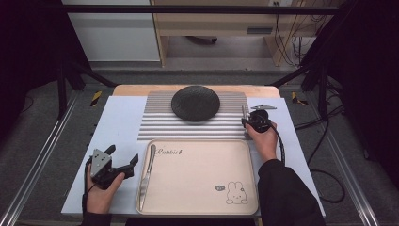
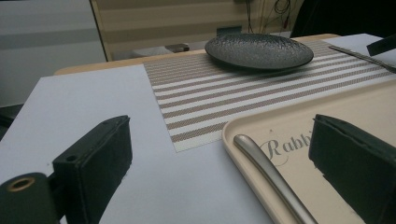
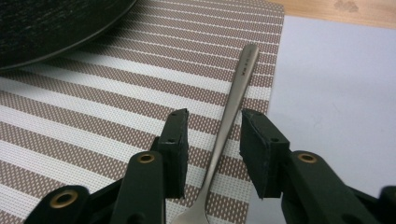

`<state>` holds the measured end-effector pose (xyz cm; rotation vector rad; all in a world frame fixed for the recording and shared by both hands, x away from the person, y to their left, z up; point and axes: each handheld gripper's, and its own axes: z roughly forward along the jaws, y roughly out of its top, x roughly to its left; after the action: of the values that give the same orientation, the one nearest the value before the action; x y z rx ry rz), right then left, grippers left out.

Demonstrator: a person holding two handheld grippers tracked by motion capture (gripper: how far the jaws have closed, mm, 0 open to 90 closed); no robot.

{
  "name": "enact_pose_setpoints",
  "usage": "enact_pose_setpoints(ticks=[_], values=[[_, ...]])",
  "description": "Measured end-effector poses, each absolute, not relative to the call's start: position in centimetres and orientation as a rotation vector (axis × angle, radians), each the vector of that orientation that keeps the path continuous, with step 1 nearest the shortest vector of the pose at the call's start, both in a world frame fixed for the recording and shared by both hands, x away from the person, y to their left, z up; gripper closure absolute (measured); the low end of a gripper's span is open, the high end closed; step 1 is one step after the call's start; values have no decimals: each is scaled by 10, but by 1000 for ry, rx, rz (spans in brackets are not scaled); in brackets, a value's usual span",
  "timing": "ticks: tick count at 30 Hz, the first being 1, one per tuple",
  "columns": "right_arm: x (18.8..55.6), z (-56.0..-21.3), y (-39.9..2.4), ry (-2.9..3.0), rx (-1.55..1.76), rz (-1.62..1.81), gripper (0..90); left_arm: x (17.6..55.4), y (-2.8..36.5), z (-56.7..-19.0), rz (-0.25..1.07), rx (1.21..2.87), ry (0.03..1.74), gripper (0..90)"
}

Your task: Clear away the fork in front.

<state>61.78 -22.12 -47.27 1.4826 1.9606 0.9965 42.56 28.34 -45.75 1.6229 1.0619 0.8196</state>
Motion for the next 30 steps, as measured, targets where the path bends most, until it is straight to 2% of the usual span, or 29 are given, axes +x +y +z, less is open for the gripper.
enact_pose_setpoints(ticks=[11, 18, 23, 30], values=[[617, -482, -221, 1970, 1500, 960, 714, 426, 284, -457, 821, 1624, 1065, 63], [614, -485, -219, 1963, 1471, 948, 740, 426, 284, -458, 820, 1627, 1066, 64], [613, -486, -221, 1950, 1472, 953, 808, 425, 284, -457, 822, 1626, 1064, 64], [614, -486, -223, 1937, 1503, 964, 850, 426, 284, -457, 820, 1628, 1066, 66]])
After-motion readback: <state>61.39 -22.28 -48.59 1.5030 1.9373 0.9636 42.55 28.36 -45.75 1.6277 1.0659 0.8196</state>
